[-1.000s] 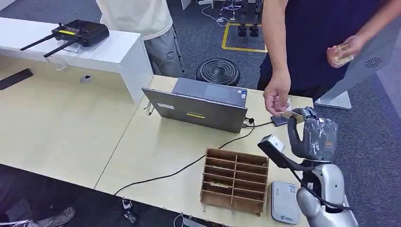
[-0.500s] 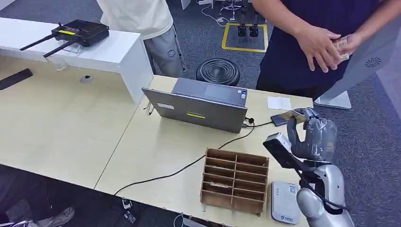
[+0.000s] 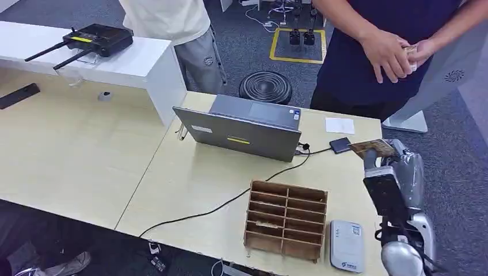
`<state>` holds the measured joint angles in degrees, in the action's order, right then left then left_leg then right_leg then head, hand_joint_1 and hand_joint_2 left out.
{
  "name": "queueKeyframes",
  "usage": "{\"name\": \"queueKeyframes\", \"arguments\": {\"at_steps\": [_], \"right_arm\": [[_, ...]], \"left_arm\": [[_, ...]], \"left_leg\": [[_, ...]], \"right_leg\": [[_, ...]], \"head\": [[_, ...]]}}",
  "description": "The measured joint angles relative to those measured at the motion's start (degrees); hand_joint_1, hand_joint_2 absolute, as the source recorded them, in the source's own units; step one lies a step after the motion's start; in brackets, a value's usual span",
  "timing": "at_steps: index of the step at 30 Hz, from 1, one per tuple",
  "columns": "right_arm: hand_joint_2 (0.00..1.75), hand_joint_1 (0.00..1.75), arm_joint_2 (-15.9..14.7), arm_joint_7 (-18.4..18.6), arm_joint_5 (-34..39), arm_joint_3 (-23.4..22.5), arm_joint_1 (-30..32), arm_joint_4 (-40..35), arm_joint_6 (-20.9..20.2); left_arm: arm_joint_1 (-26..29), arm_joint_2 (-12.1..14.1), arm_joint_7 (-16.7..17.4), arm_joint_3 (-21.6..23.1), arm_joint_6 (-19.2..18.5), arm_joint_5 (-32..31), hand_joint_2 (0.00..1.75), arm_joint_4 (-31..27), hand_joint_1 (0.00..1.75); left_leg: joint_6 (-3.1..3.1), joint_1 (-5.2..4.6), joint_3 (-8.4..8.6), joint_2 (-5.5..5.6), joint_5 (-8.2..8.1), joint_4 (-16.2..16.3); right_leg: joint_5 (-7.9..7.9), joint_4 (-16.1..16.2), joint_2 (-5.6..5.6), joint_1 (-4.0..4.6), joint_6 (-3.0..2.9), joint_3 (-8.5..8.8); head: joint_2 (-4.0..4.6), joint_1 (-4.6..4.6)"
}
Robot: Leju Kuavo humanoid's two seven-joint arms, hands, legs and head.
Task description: Pass the card to the sensor for recognition and then transmit it.
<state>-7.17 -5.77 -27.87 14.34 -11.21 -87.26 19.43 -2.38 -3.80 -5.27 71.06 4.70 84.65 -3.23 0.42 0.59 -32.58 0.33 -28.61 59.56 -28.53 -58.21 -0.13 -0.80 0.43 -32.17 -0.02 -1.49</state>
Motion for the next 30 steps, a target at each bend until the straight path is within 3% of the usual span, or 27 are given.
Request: {"name": "queueKeyframes", "arguments": {"at_steps": [14, 30], "right_arm": [[1.75, 1.75, -0.8, -0.7, 12.6, -7.9, 10.4, -8.2, -5.7], [1.75, 1.75, -1.0, 2.3, 14.3, -10.1, 17.1, -9.6, -9.4]], "left_arm": [[0.0, -1.0, -0.7, 0.0, -0.9, 0.4, 0.0, 1.9, 0.0], [0.0, -1.1, -0.7, -0.1, -0.7, 0.7, 0.0, 2.1, 0.0]], "left_leg": [[-0.01, -0.01, -0.02, 0.0, -0.01, 0.0], [-0.01, 0.0, -0.03, -0.02, -0.02, 0.0]], "right_leg": [[0.0, 0.0, 0.0, 0.0, 0.0, -0.02], [0.0, 0.0, 0.01, 0.0, 0.0, -0.03]], "head": [[0.0, 0.0], [0.0, 0.0]]}}
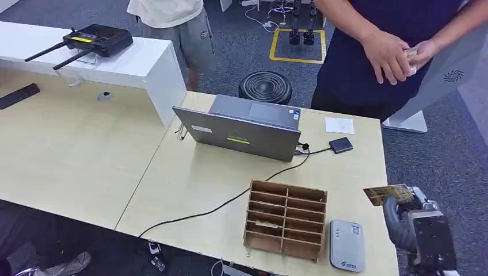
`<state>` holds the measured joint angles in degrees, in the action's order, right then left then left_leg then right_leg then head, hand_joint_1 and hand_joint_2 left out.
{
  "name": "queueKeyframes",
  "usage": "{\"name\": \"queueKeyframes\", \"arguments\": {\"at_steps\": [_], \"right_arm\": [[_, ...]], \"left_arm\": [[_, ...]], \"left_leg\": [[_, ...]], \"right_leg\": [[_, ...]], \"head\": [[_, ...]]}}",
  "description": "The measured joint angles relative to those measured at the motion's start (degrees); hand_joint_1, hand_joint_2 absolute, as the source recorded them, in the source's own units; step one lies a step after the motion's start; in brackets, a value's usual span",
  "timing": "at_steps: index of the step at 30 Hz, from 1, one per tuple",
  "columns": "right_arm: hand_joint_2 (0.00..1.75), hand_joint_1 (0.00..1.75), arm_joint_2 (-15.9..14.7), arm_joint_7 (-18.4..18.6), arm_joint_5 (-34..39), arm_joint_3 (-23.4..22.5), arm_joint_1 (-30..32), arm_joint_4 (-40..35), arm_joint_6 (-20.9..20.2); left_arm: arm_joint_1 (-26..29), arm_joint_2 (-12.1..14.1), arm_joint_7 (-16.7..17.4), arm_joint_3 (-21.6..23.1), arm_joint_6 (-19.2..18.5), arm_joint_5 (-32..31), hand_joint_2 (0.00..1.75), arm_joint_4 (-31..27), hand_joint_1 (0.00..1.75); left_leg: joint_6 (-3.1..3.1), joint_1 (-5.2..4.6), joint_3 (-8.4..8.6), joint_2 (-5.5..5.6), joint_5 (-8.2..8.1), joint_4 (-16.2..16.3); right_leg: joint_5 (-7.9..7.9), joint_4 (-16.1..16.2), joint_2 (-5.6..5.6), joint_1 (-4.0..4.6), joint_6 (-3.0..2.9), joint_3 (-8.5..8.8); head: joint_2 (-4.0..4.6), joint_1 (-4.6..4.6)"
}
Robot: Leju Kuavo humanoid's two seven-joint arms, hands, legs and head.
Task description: Pass the card to the sensor for recognition and then transmit it.
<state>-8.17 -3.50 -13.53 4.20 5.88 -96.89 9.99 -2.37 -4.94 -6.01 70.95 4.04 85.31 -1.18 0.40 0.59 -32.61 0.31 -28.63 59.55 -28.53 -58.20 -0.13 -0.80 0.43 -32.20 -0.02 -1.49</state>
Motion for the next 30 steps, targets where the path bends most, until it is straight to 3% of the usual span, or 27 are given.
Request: {"name": "queueKeyframes", "arguments": {"at_steps": [9, 30], "right_arm": [[1.75, 1.75, 0.0, 2.3, -1.1, 2.1, 0.4, 1.9, -2.1], [1.75, 1.75, -1.6, 7.3, -3.9, 2.8, 6.0, 4.0, -1.4]], "left_arm": [[0.0, -0.1, 0.1, 0.0, 0.0, 0.0, 0.0, 0.0, 0.0], [0.0, -0.4, 0.7, -1.5, 0.2, 0.0, 0.0, 0.3, 0.0]], "left_leg": [[0.0, 0.0, -0.01, 0.0, 0.0, 0.0], [-0.03, 0.0, -0.01, 0.0, -0.04, 0.0]], "right_leg": [[0.0, 0.0, 0.0, 0.0, 0.0, 0.0], [-0.02, 0.0, 0.0, 0.0, 0.02, -0.02]], "head": [[0.0, 0.0], [0.0, 0.0]]}}
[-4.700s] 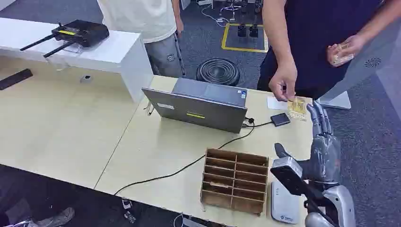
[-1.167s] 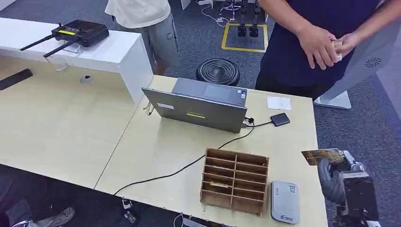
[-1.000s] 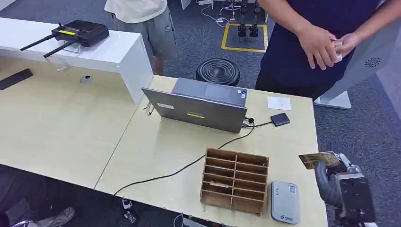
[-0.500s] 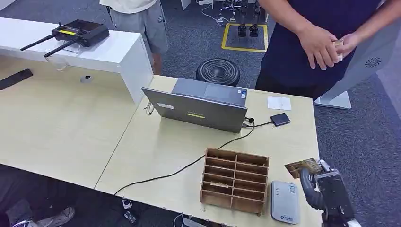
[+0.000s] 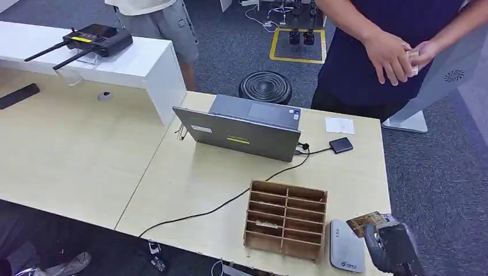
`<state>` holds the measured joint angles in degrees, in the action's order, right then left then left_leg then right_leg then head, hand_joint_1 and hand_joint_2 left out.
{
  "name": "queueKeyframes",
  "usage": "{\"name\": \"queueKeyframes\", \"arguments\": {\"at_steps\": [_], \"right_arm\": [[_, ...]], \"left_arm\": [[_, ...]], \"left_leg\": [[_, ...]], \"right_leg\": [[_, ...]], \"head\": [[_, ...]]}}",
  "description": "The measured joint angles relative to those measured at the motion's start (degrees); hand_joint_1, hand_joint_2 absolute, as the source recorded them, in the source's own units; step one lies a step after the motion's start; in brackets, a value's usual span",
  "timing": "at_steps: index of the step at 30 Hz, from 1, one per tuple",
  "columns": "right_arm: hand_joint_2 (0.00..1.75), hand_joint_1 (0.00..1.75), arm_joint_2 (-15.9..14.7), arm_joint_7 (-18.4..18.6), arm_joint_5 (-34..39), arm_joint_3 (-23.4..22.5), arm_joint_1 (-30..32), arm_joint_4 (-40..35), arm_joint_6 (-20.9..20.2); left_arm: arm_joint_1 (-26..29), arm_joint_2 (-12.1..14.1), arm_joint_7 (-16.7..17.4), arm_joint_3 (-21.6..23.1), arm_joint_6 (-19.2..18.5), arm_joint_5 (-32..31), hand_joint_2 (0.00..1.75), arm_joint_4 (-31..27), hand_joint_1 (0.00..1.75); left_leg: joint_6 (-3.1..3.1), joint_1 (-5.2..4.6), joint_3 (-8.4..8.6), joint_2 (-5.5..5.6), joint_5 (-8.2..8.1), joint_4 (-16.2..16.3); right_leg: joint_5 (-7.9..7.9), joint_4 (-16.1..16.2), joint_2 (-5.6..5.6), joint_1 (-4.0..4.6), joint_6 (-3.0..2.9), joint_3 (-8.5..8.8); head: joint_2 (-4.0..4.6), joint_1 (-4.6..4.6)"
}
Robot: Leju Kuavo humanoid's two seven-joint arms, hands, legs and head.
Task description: Pass the card to the sensor for recognition and then transmit it.
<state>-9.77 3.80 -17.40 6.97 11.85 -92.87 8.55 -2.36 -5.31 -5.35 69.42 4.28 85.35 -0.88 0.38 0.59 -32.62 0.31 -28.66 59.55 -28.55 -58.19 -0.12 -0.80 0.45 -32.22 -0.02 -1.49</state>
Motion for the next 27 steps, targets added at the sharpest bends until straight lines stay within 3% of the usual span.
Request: {"name": "queueKeyframes", "arguments": {"at_steps": [27], "right_arm": [[1.75, 1.75, -1.1, 3.0, -1.3, 2.1, -1.2, 6.2, -3.1]], "left_arm": [[0.0, 0.0, 0.4, -0.1, -0.2, 0.0, 0.0, 0.0, 0.0]], "left_leg": [[0.0, 0.0, -0.02, 0.0, 0.0, 0.0]], "right_leg": [[0.0, 0.0, -0.01, 0.0, 0.0, 0.0]], "head": [[0.0, 0.0]]}}
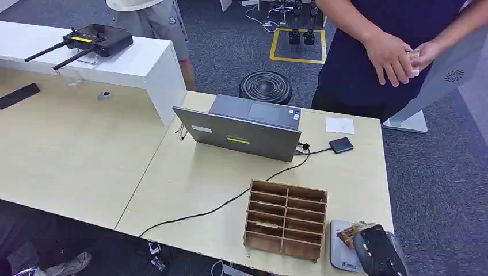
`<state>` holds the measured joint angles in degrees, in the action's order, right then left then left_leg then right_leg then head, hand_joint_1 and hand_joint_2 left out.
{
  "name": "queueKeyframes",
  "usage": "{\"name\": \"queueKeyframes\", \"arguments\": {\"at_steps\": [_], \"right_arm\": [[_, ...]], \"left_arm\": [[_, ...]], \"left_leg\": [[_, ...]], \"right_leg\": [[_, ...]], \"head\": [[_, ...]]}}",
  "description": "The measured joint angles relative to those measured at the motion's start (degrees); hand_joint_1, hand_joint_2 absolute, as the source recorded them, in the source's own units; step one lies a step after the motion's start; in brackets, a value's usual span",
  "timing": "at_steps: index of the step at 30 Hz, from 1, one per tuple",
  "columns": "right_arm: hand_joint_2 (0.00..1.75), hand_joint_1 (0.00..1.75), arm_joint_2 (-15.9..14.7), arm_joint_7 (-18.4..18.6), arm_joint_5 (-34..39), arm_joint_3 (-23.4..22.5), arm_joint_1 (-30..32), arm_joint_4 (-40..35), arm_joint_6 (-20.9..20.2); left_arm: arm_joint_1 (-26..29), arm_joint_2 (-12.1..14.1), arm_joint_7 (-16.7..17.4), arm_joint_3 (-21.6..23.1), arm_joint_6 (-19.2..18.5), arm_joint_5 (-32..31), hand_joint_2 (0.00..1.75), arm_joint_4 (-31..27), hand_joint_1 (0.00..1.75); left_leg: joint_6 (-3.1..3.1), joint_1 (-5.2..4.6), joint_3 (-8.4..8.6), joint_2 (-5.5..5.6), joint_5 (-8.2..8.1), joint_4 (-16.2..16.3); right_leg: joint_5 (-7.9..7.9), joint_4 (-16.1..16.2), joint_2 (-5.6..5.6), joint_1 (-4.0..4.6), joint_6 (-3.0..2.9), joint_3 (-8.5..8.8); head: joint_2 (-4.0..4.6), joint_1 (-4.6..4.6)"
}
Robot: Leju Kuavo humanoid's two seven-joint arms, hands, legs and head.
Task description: Pass the card to the sensor for recognition and then transmit it.
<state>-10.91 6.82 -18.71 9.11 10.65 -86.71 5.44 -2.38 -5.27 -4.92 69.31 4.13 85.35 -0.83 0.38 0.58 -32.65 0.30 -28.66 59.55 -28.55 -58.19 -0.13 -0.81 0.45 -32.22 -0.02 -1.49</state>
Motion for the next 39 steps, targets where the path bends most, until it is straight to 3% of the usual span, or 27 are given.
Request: {"name": "queueKeyframes", "arguments": {"at_steps": [14, 39], "right_arm": [[1.75, 1.75, -1.9, 2.6, -2.9, 1.5, -1.8, 3.4, -1.2], [1.75, 1.75, -2.1, 3.0, -3.6, 2.3, -2.9, 5.8, -1.2]], "left_arm": [[0.0, 0.0, 0.3, 0.0, -0.2, 0.0, 0.0, 0.1, 0.0], [-0.1, 0.1, 0.7, 0.0, -0.1, 0.0, 0.0, 0.1, 0.0]], "left_leg": [[0.0, 0.0, 0.02, -0.01, 0.0, 0.0], [0.0, 0.0, 0.04, -0.02, 0.0, 0.0]], "right_leg": [[0.0, 0.0, 0.0, 0.0, 0.0, 0.01], [0.0, 0.0, 0.01, 0.0, 0.0, 0.02]], "head": [[0.0, 0.02], [0.0, 0.0]]}}
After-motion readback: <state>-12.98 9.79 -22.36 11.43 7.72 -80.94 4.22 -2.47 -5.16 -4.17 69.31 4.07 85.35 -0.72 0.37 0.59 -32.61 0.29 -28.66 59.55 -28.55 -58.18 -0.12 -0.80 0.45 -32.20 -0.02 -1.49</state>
